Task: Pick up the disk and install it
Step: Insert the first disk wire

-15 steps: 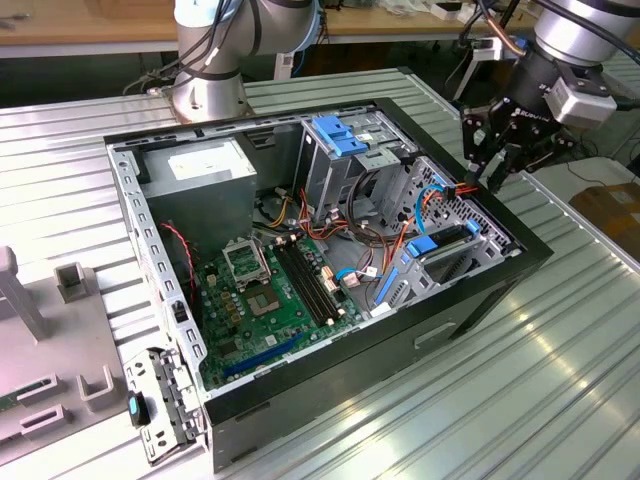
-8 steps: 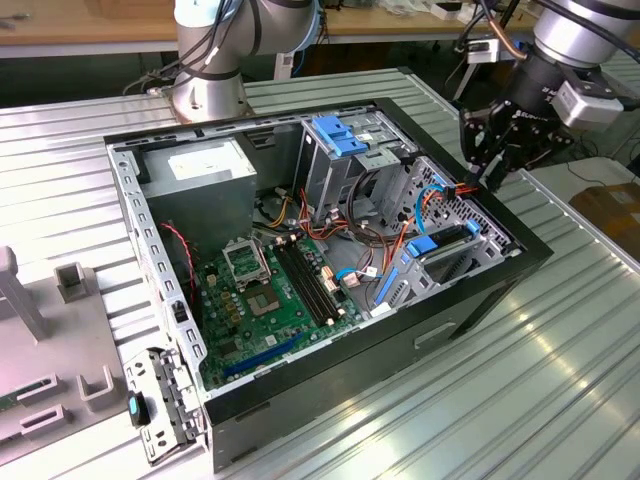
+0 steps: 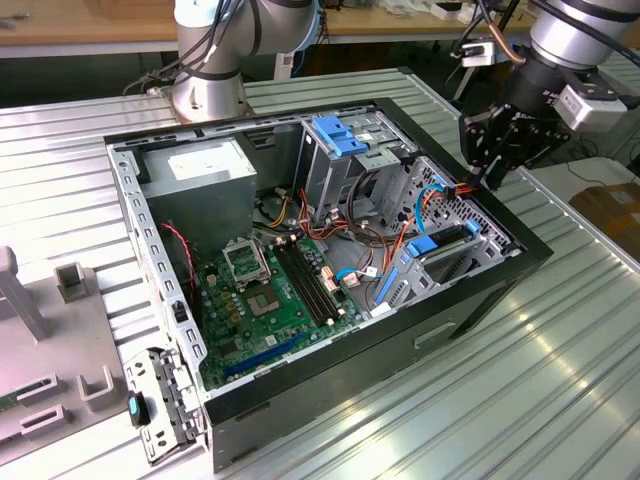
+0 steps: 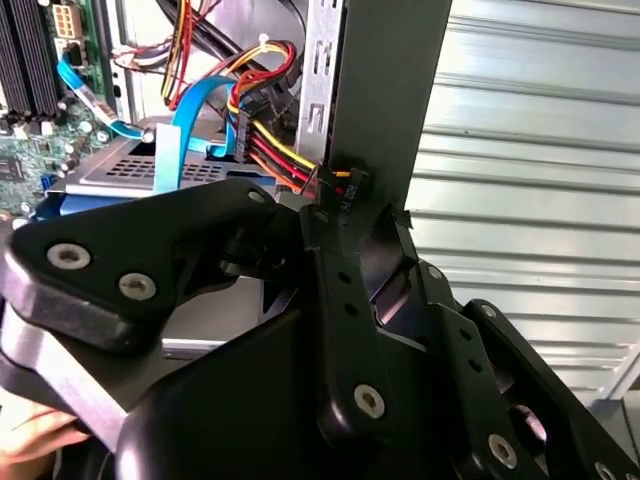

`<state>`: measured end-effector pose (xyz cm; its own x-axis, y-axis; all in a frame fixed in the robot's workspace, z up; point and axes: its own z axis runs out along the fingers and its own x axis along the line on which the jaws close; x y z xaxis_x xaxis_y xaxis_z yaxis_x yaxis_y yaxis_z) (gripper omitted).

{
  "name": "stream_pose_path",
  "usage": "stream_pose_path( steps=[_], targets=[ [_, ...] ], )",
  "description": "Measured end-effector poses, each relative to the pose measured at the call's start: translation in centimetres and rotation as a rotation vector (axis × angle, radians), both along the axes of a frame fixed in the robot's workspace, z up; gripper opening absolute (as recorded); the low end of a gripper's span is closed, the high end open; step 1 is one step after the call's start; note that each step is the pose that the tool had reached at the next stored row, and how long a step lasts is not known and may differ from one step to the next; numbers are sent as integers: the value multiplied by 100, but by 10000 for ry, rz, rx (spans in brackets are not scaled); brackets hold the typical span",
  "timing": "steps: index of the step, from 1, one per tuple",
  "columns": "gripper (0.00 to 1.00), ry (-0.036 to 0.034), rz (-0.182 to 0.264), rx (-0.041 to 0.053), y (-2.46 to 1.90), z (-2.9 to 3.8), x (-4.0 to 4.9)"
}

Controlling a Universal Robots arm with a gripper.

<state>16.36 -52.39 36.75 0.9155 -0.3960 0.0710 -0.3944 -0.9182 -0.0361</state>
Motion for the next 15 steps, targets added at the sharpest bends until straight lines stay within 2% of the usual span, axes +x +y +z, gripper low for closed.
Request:
stream_pose_path(
  steps=[2, 6, 7, 10, 12, 15],
  targets=[
    [37, -47, 95, -52, 7, 0, -4],
    [37, -86, 333, -64, 8, 0, -8],
    [37, -114, 534, -64, 8, -1, -9],
    [37, -128, 609, -52, 8, -15, -58],
    [37, -142, 1081, -48, 9, -18, -58],
    [37, -163, 1247, -51, 12, -15, -58]
  ],
)
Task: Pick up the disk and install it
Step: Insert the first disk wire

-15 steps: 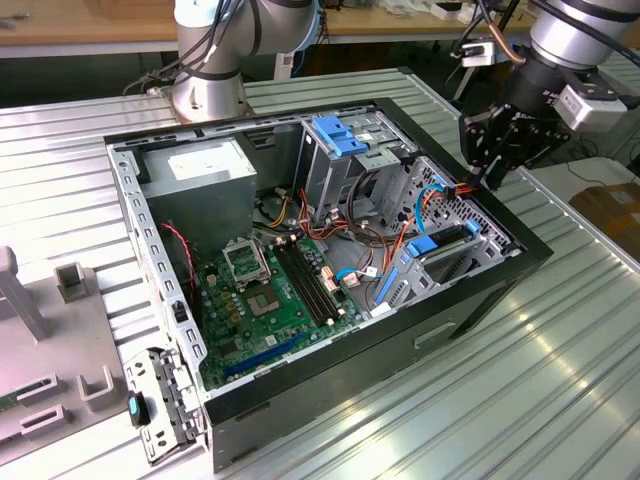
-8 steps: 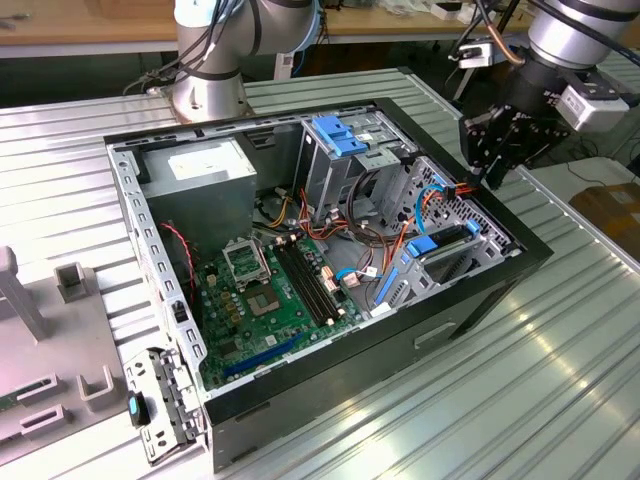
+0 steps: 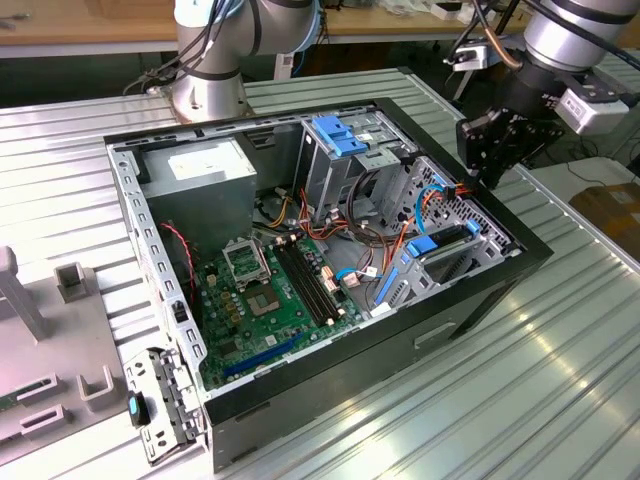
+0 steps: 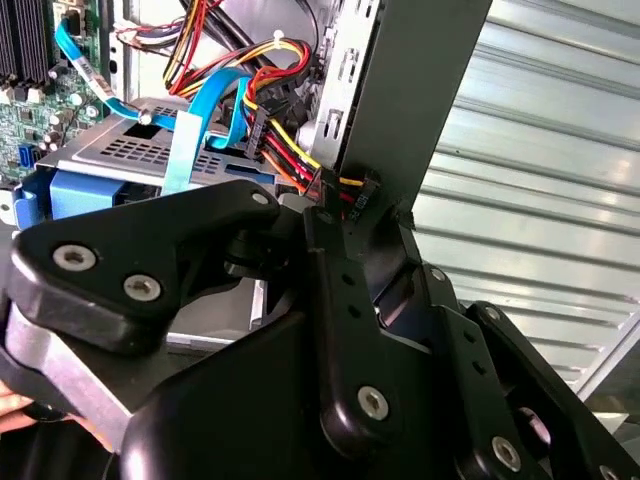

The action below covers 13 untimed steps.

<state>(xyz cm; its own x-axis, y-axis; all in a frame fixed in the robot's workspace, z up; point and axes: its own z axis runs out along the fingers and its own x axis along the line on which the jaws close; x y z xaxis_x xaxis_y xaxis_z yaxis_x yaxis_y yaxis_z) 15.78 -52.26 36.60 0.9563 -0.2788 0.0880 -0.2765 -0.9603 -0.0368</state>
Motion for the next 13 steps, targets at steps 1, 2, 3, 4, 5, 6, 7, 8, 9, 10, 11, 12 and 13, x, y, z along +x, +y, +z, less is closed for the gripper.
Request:
stream_pose_path(
  steps=[1, 2, 3, 4, 5, 6, 7, 8, 9, 10, 11, 12, 13],
  targets=[
    [37, -1, 2, -1, 0, 1, 0],
    [37, -1, 3, -2, 0, 1, 0],
    [37, -1, 4, -1, 1, 0, 0],
    [37, -1, 4, -1, 1, 0, 0],
    [37, -1, 6, -1, 1, 0, 0],
    [37, -1, 7, -1, 1, 0, 0],
    [37, -1, 7, -1, 1, 0, 0],
    [36, -1, 8, -1, 1, 0, 0],
    [36, -1, 9, -1, 1, 0, 0],
    [29, -1, 10, -1, 1, 0, 0],
    [22, -1, 10, -1, 1, 0, 0],
    [22, -1, 11, -1, 1, 0, 0],
    [22, -1, 10, -1, 1, 1, 2]
  ],
)
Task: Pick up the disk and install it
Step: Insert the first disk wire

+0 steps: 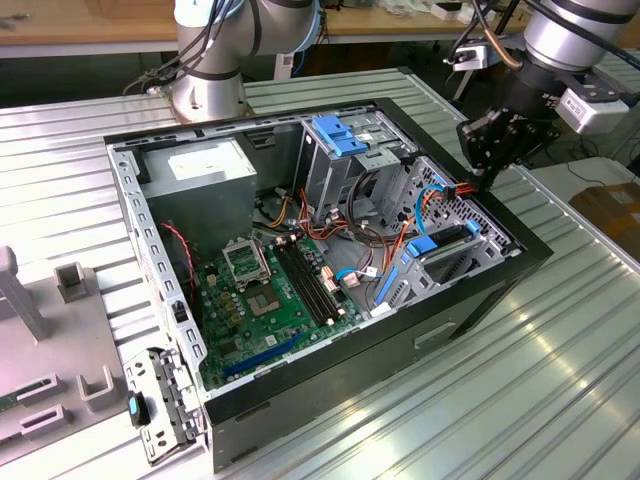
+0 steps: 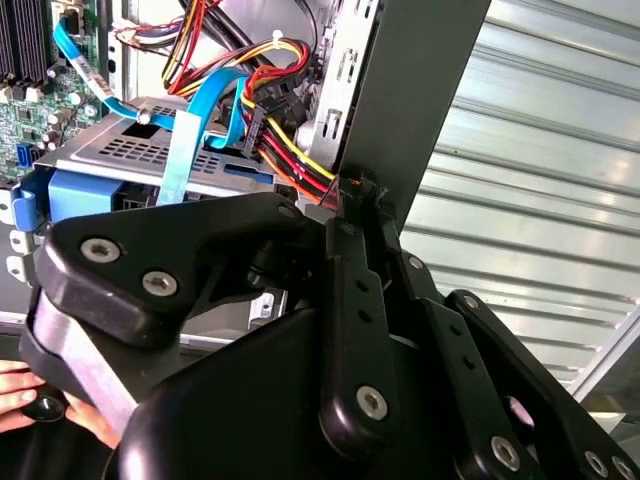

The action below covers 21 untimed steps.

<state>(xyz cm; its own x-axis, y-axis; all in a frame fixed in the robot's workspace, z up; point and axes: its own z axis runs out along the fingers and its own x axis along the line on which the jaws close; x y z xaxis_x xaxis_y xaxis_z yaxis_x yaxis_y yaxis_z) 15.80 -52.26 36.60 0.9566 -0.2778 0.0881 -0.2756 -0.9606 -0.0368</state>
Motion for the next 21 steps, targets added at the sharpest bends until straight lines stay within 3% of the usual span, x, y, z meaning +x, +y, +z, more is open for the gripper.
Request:
stream_pose_path(
  steps=[3, 7, 10, 13, 17, 21],
  targets=[
    [16, 0, 0, -1, 0, 0, 17],
    [16, 0, 1, -2, 0, 4, 20],
    [16, 16, -70, -2, 0, 61, 20],
    [16, 35, -525, -2, 0, 68, 20],
    [16, 48, -1647, 0, 0, 68, 20],
    [16, 53, -2332, 0, 0, 68, 20]
  ],
)
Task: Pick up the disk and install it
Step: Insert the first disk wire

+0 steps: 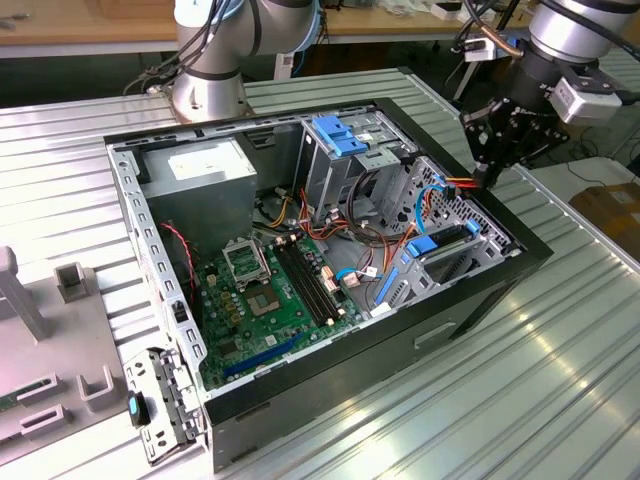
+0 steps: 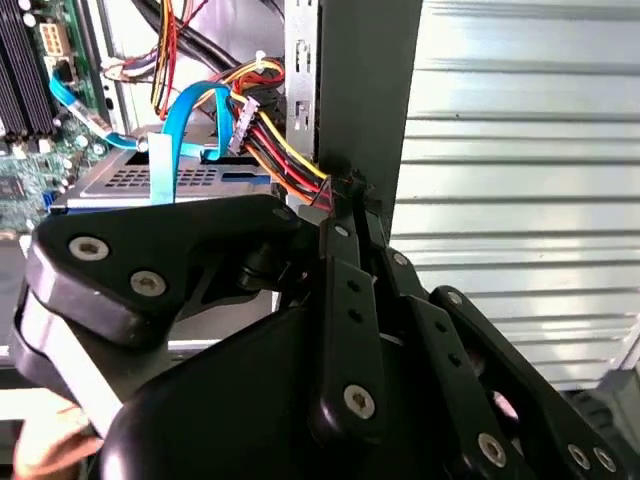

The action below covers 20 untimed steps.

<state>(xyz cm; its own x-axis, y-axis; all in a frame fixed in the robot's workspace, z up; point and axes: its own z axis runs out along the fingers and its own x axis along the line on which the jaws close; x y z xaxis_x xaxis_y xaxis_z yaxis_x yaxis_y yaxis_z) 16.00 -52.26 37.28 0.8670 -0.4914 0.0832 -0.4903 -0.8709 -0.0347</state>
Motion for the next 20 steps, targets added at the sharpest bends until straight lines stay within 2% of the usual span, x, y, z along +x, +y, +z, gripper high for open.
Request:
stream_pose_path(
  steps=[6, 11, 13, 17, 20],
  targets=[
    [16, 9, -1943, -9, 0, -1, 0],
    [16, 10, -2046, -9, 0, -1, -122],
    [16, 9, -2103, -7, 0, -3, -145],
    [16, 10, -2985, -7, 0, -11, -147],
    [16, 10, -3478, -8, 0, -15, -147]
  ],
)
